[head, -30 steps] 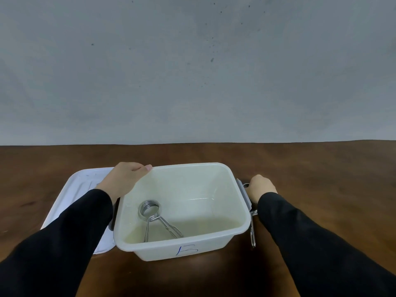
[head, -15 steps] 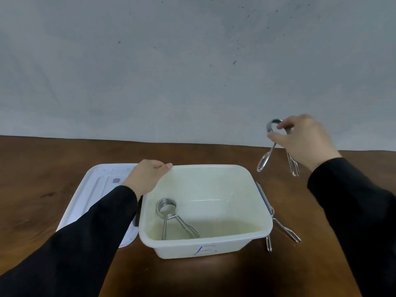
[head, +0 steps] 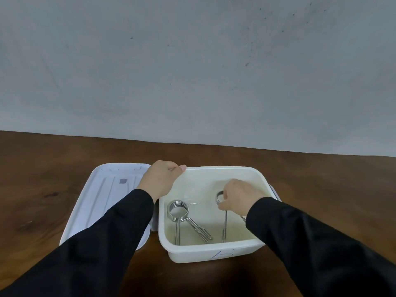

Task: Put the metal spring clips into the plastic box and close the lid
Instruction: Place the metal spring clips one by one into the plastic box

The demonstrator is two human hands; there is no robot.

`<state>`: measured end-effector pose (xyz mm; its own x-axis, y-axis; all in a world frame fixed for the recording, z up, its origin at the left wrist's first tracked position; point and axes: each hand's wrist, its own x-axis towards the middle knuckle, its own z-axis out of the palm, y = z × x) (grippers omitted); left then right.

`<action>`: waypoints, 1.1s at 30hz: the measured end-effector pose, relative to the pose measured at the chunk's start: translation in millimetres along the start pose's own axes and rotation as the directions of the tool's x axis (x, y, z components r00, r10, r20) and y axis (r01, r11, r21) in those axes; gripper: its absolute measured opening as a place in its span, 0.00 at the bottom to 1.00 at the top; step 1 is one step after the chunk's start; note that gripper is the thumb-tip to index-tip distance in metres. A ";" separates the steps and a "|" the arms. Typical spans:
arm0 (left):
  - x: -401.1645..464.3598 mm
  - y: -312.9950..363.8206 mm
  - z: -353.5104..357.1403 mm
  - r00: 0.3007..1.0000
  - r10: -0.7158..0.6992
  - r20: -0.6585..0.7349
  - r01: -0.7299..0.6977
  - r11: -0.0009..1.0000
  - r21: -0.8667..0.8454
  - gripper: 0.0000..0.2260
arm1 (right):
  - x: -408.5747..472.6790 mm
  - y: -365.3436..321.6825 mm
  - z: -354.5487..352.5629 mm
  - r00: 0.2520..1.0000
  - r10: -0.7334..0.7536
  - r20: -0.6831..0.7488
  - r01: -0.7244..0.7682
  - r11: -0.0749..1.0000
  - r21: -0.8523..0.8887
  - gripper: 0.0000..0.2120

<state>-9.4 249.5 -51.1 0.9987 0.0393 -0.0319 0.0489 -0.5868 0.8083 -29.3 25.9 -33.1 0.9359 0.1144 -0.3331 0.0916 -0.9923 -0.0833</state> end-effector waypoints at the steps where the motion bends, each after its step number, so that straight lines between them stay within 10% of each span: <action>1: 0.4 -0.4 0.2 1.000 0.001 -0.001 -0.001 1.000 0.003 0.23 | 4.2 0.3 4.2 1.000 0.004 0.015 -0.003 1.000 -0.022 0.11; 8: -0.1 -1.0 -0.1 1.000 0.016 -0.001 -0.016 1.000 0.002 0.24 | 9.4 -1.1 17.8 0.998 -0.031 0.063 0.045 0.975 -0.219 0.14; 11: -0.4 0.6 -1.1 0.999 0.038 0.000 -0.038 0.999 0.028 0.23 | 5.1 11.0 -9.2 0.976 -0.056 -0.210 0.061 0.998 0.017 0.16; 15: 0.6 1.8 -2.4 0.999 0.040 0.011 -0.041 0.998 0.052 0.23 | -11.5 74.1 -49.8 0.755 0.223 -0.616 0.072 0.906 0.417 0.19; 23: 0.4 0.7 -1.8 0.999 0.050 0.012 -0.051 0.998 0.042 0.24 | -10.5 152.2 34.2 0.939 0.339 0.052 -0.343 0.926 0.159 0.15; 33: 1.3 -2.3 0.0 1.000 0.031 0.001 -0.031 0.999 0.041 0.25 | 0.1 152.2 69.9 0.929 0.356 -0.104 -0.327 0.919 0.221 0.14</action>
<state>-8.2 250.9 -53.0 0.9998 0.0201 -0.0073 0.0183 -0.6206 0.7839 -39.1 -121.8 -111.4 0.9373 -0.2518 -0.2409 -0.2972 -0.9386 -0.1751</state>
